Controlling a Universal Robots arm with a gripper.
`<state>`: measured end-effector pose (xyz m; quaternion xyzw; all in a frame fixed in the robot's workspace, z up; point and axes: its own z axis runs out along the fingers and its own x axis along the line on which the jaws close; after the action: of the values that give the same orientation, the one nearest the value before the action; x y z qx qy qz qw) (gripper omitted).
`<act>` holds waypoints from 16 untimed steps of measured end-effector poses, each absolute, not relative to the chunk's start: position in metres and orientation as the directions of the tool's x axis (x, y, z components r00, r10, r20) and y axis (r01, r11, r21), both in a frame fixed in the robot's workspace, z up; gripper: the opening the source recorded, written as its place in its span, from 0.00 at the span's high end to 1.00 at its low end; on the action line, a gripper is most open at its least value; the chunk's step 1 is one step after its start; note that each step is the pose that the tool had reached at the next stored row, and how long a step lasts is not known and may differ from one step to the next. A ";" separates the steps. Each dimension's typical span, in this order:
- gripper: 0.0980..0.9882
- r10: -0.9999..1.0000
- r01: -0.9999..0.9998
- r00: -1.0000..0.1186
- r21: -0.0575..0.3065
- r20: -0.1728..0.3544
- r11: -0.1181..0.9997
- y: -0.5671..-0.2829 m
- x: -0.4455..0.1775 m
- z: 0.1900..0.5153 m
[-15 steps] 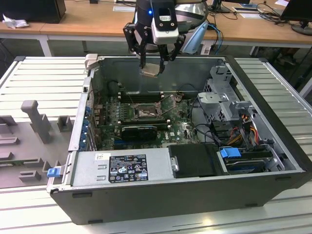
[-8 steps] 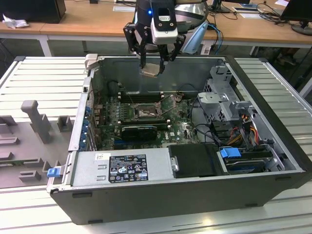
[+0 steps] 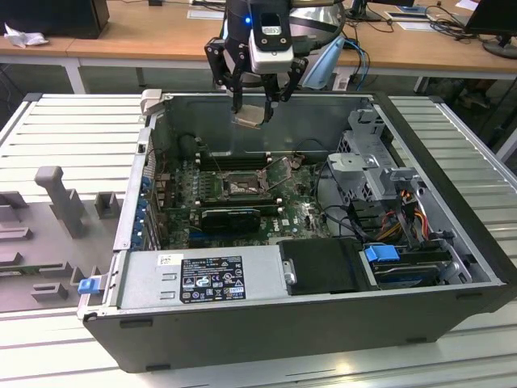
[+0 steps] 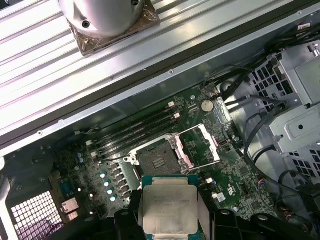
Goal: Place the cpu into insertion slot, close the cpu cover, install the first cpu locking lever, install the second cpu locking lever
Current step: 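Place the cpu into insertion slot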
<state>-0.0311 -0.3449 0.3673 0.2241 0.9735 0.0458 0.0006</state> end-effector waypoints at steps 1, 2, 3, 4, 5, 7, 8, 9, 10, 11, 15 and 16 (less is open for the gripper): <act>0.52 0.438 0.438 -0.899 0.089 0.019 0.895 -0.345 -0.031 0.367; 0.52 0.439 0.439 -0.898 0.089 0.019 0.894 -0.345 -0.031 0.367; 0.52 0.442 0.442 -0.897 0.089 0.019 0.893 -0.345 -0.031 0.367; 0.52 0.443 0.443 -0.896 0.089 0.019 0.892 -0.345 -0.031 0.367; 0.52 0.446 0.446 -0.895 0.089 0.019 0.891 -0.345 -0.031 0.367; 0.52 0.449 0.449 -0.893 0.089 0.019 0.889 -0.345 -0.031 0.367; 0.52 0.452 0.452 -0.892 0.089 0.019 0.888 -0.345 -0.031 0.367; 0.52 0.454 0.454 -0.891 0.089 0.019 0.887 -0.345 -0.031 0.367; 0.52 0.456 0.456 -0.890 0.089 0.019 0.885 -0.345 -0.031 0.367; 0.52 0.473 0.473 -0.881 0.089 0.019 0.877 -0.345 -0.031 0.367; 0.52 0.534 0.534 -0.845 0.089 0.019 0.841 -0.345 -0.031 0.367; 0.52 0.547 0.546 -0.837 0.089 0.019 0.833 -0.345 -0.031 0.367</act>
<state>-0.0311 -0.3449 0.3669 0.2853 0.9573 0.0456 0.0035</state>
